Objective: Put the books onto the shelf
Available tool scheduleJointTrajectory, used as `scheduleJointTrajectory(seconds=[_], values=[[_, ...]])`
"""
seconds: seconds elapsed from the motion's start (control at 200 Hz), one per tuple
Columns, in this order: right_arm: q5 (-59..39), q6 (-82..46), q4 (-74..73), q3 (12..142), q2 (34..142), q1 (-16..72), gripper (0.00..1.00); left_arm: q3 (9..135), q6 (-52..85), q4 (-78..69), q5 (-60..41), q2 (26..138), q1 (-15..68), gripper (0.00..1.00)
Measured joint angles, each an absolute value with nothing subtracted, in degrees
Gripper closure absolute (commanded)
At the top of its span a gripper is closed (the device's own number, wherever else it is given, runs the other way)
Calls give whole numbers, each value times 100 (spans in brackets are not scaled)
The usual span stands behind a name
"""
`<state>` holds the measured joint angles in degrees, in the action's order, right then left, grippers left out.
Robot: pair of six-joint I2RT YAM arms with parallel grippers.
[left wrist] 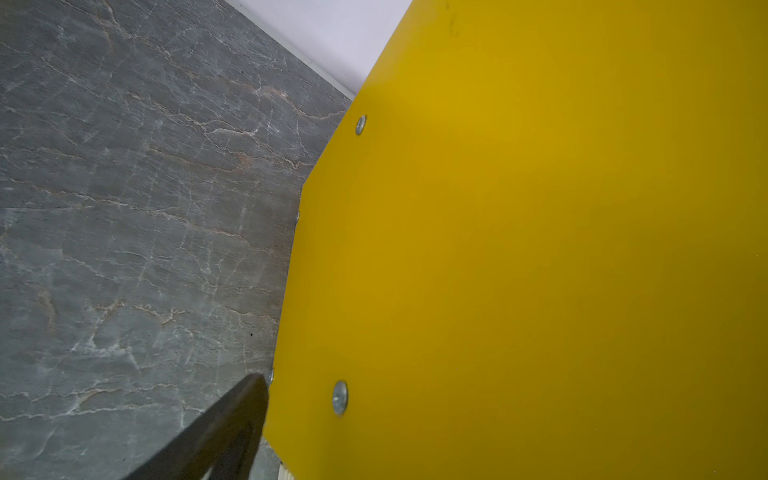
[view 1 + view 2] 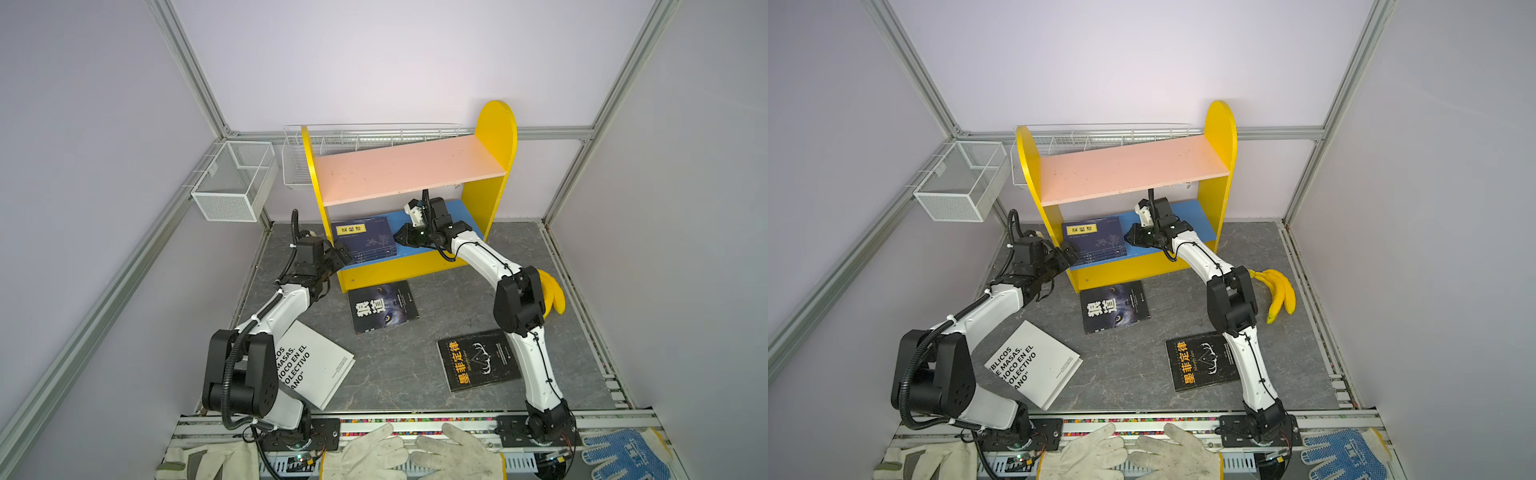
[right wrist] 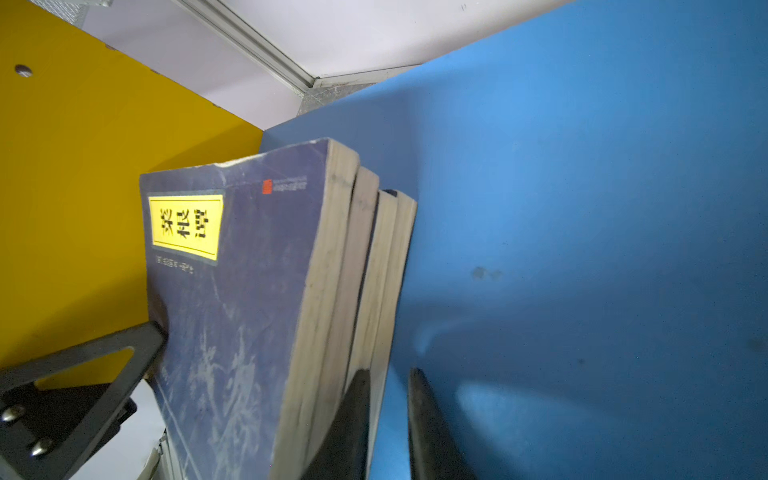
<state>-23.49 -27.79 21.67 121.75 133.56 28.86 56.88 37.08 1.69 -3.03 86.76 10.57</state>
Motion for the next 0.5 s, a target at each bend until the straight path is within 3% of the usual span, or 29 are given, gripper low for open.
scheduleJointTrajectory(seconds=[0.21, 0.5], values=[[-2191, -2781, 1975, 11850, 13161, 2921, 75, 5601, 3704, 167, -316, 8569, 1063, 0], [-1837, -2606, 1752, 11135, 12508, 2936, 60, 4921, 3623, -86, -825, 7526, 779, 1]])
